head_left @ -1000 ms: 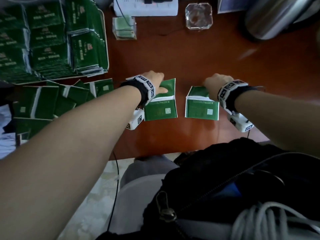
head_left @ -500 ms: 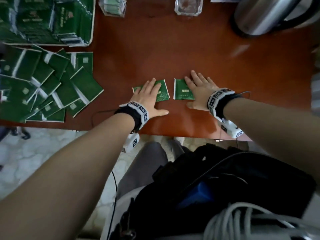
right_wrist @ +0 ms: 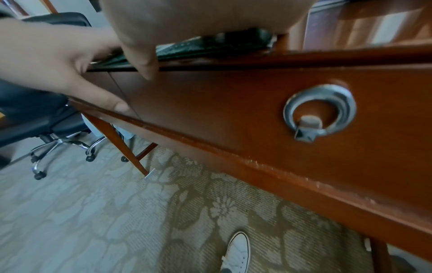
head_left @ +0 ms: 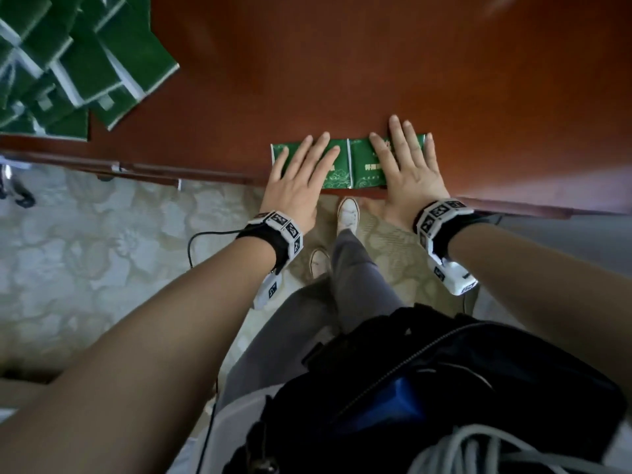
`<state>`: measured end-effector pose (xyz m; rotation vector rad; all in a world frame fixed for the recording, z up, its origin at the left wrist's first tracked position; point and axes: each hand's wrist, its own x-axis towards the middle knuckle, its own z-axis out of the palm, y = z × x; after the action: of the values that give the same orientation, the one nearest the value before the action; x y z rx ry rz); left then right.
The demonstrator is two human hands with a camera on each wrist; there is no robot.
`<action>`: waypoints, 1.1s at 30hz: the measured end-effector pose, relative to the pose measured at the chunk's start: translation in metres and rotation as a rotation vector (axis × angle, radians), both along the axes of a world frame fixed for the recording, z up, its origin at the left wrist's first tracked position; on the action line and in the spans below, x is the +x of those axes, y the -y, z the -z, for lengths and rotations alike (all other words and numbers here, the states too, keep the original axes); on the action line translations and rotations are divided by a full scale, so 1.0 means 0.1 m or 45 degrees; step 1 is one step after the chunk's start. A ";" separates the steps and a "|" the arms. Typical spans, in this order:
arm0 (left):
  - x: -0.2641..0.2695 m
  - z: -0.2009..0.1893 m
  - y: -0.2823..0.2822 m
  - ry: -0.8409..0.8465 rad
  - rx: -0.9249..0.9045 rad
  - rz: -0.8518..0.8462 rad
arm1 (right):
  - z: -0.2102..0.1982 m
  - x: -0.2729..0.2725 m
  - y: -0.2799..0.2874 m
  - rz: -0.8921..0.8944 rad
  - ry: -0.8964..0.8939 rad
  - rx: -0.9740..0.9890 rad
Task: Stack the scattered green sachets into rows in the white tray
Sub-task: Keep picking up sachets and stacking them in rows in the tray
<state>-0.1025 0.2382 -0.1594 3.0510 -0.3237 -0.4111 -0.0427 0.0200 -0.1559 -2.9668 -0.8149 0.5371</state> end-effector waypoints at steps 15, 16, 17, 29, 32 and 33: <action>-0.38 -0.35 0.38 -0.108 -0.131 -0.259 | -0.21 -0.28 0.29 -0.067 0.004 0.033; -0.35 -0.40 0.39 -0.103 -0.131 -0.273 | -0.29 -0.21 0.30 -0.064 -0.020 0.041; -0.30 -0.46 0.39 -0.096 -0.125 -0.284 | -0.39 -0.14 0.29 -0.045 -0.049 0.071; 0.46 -1.83 -0.11 -0.240 0.058 -0.527 | -1.46 0.84 -0.31 -0.100 -0.218 0.087; 0.53 -2.06 -0.36 -0.229 0.047 -0.582 | -1.65 0.96 -0.60 -0.153 -0.200 0.122; 0.53 -2.12 -0.44 -0.234 0.048 -0.602 | -1.70 0.99 -0.70 -0.161 -0.199 0.137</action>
<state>-0.0494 0.2825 0.0530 2.9533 0.4097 -0.6561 0.0562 0.0900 0.0139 -2.7488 -0.9858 0.6962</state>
